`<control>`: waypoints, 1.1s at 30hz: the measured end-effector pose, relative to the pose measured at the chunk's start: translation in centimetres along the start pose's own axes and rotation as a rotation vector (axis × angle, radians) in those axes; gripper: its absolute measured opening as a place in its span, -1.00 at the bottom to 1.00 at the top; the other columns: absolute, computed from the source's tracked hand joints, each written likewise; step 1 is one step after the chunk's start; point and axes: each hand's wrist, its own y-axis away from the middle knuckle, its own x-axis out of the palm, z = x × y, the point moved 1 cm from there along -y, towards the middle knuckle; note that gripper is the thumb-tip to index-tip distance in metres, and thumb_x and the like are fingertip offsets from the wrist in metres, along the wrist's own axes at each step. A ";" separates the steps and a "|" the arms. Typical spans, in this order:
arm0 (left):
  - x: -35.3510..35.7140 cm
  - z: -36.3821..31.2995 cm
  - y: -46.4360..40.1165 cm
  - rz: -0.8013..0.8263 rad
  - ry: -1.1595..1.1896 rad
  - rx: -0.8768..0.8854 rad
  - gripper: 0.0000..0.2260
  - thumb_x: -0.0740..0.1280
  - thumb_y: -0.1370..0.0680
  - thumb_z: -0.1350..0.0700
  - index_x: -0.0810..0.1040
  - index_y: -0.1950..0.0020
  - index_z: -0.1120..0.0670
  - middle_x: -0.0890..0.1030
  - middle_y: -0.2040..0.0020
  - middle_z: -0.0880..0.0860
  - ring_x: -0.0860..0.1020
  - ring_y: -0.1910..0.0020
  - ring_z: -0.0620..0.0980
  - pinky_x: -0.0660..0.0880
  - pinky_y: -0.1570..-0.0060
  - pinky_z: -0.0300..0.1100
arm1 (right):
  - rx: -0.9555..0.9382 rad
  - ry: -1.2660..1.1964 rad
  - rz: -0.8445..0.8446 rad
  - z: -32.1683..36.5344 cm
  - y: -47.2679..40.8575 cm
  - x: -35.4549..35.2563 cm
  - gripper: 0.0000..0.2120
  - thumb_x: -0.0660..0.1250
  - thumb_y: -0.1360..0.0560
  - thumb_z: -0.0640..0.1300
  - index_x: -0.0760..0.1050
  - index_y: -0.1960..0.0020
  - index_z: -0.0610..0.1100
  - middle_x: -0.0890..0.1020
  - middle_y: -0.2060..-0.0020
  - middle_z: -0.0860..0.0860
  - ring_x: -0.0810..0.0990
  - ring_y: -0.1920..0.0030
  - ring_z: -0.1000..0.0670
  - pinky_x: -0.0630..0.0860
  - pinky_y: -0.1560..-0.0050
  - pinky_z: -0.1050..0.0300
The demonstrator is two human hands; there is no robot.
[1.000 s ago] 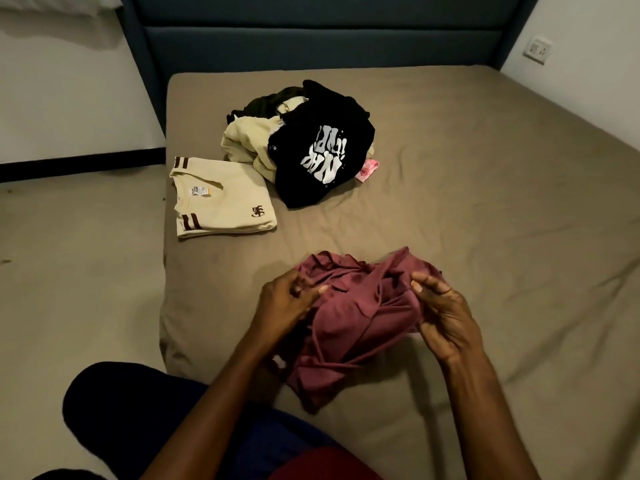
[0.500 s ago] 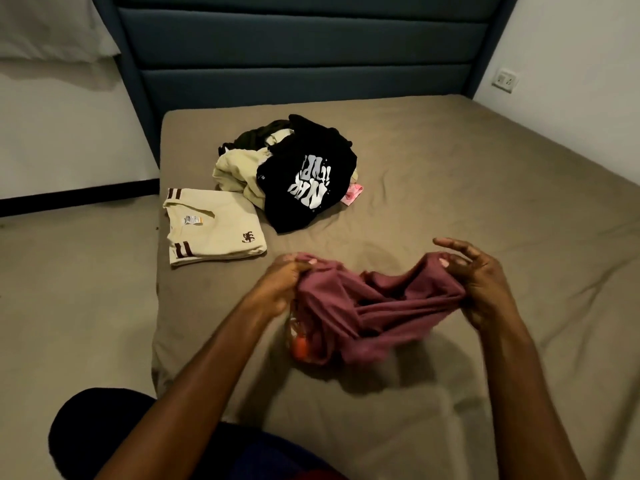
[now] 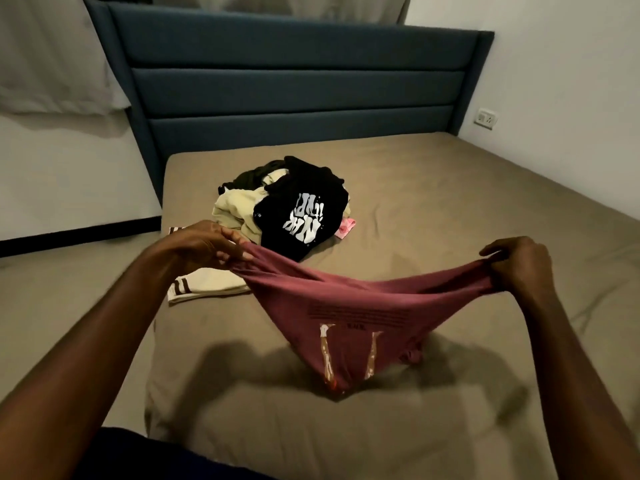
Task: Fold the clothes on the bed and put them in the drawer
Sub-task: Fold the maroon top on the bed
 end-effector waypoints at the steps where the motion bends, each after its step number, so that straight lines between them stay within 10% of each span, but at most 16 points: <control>1: -0.1 0.5 -0.5 -0.131 -0.116 -0.009 -0.93 0.51 -0.42 0.36 0.69 0.14 0.24 0.66 0.24 0.15 0.60 0.22 0.05 0.58 0.30 -0.23 | 0.018 0.056 -0.050 -0.1 -0.1 -0.1 -0.67 0.41 -0.32 -0.48 0.75 0.03 -0.18 0.74 0.18 -0.19 0.64 0.25 -0.15 0.56 0.17 0.12; 5: 0.5 2.3 -1.7 -0.571 -0.691 -0.055 -0.83 0.55 -0.38 0.21 0.61 0.20 0.27 0.63 0.33 0.14 0.59 0.34 0.07 0.49 0.37 -0.15 | 0.088 0.120 -0.143 -1.2 -0.1 -0.1 -0.70 0.39 -0.30 -0.49 0.73 0.08 -0.24 0.68 0.20 -0.29 0.65 0.19 -0.32 0.61 0.11 -0.07; 10: 0.9 2.8 -0.4 -0.654 -0.892 -0.004 -0.89 0.34 -0.50 0.20 0.49 0.19 0.22 0.66 0.25 0.16 0.58 0.34 0.13 0.40 0.33 -0.17 | 0.067 0.164 -0.282 -3.8 0.9 -0.5 -0.80 0.31 -0.43 -0.46 0.65 0.01 -0.36 0.52 0.09 -0.36 0.57 0.25 -0.39 0.54 0.14 -0.14; 16: 0.7 -0.8 -2.3 -0.293 0.057 -0.167 -0.70 -0.02 -0.70 0.29 0.48 -0.16 0.34 0.69 0.16 0.37 0.71 0.31 0.26 0.64 0.45 -0.08 | 0.247 0.104 -0.189 -6.4 0.2 -0.7 -0.92 0.21 -0.51 -0.45 0.39 0.00 -0.38 0.60 0.20 -0.38 0.64 0.28 -0.39 0.55 0.21 -0.17; 20: 1.2 -4.2 -6.8 -0.216 0.562 -0.071 -0.63 -0.09 -0.70 0.31 0.52 -0.17 0.26 0.60 -0.07 0.28 0.65 0.02 0.27 0.70 0.19 0.07 | 0.535 -0.699 0.025 -6.9 -4.3 0.3 -0.75 0.06 -0.52 -0.49 0.51 -0.02 -0.48 0.65 0.28 -0.39 0.68 0.37 -0.34 0.63 0.48 -0.02; 24: 2.3 -10.6 -14.8 -0.203 0.888 0.033 -0.68 -0.03 -0.70 0.36 0.52 -0.14 0.36 0.57 -0.10 0.30 0.59 -0.15 0.24 0.68 0.12 0.03 | 0.673 -1.516 -0.245 -7.3 -14.1 -0.9 -0.72 0.02 -0.62 -0.45 0.49 -0.06 -0.30 0.61 -0.01 -0.24 0.65 0.01 -0.21 0.67 0.16 -0.24; 33: 4.8 -33.7 -18.4 -0.065 1.118 0.527 -0.72 0.08 -0.69 0.37 0.58 0.01 0.31 0.60 0.02 0.29 0.63 0.05 0.20 0.61 -0.18 0.03 | 0.153 -1.893 -0.613 -3.3 -26.3 -17.2 -0.63 0.09 -0.66 -0.33 0.66 -0.15 -0.14 0.73 0.04 -0.15 0.74 0.05 -0.18 0.69 0.07 -0.20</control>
